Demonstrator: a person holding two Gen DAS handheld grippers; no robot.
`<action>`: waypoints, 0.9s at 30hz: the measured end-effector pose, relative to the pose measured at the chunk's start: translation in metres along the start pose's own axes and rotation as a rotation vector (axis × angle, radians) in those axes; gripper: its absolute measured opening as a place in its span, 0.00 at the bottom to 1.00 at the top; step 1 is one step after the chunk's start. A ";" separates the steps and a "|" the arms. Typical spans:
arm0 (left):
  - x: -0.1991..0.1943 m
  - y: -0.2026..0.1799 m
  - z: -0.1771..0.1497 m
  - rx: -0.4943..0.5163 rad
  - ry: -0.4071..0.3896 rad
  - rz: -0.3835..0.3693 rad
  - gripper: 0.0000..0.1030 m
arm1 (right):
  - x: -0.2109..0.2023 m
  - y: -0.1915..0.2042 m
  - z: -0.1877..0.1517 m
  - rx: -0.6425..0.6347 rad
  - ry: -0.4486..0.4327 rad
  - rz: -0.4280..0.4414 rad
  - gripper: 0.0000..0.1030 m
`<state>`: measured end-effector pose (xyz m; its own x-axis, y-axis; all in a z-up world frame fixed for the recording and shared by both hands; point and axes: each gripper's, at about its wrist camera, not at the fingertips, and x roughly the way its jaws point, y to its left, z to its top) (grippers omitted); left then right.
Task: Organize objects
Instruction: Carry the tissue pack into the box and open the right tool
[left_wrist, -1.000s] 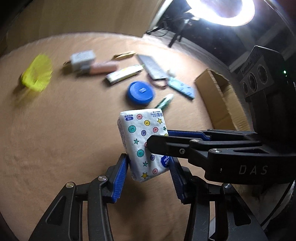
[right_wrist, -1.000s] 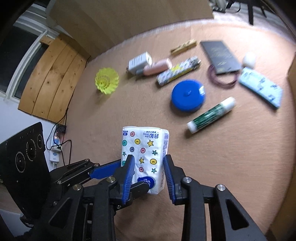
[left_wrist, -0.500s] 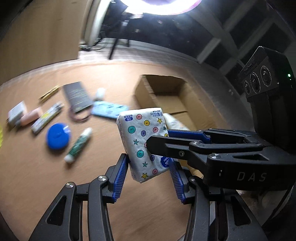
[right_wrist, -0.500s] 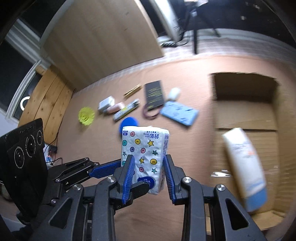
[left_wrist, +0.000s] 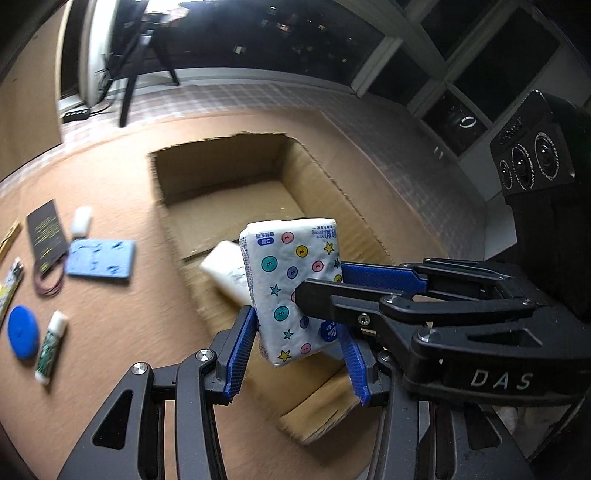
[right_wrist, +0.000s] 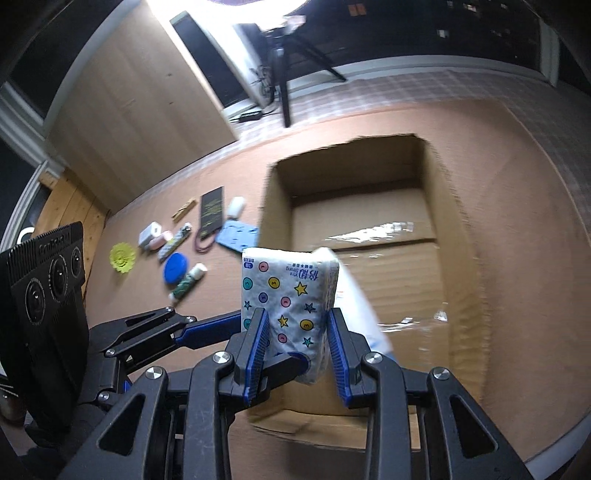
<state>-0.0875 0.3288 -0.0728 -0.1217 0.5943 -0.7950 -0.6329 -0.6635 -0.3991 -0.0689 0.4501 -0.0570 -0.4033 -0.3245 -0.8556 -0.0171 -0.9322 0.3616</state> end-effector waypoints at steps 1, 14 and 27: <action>0.004 -0.003 0.002 0.003 0.004 -0.001 0.48 | -0.001 -0.005 -0.001 0.006 -0.001 -0.004 0.29; 0.041 -0.031 0.021 0.042 0.042 -0.009 0.48 | -0.007 -0.046 0.000 0.055 -0.011 -0.045 0.29; 0.027 -0.023 0.019 0.045 0.016 0.049 0.76 | -0.012 -0.049 -0.001 0.078 -0.050 -0.098 0.57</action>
<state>-0.0907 0.3689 -0.0764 -0.1413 0.5541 -0.8204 -0.6601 -0.6703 -0.3391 -0.0625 0.4999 -0.0649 -0.4413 -0.2221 -0.8695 -0.1290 -0.9431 0.3064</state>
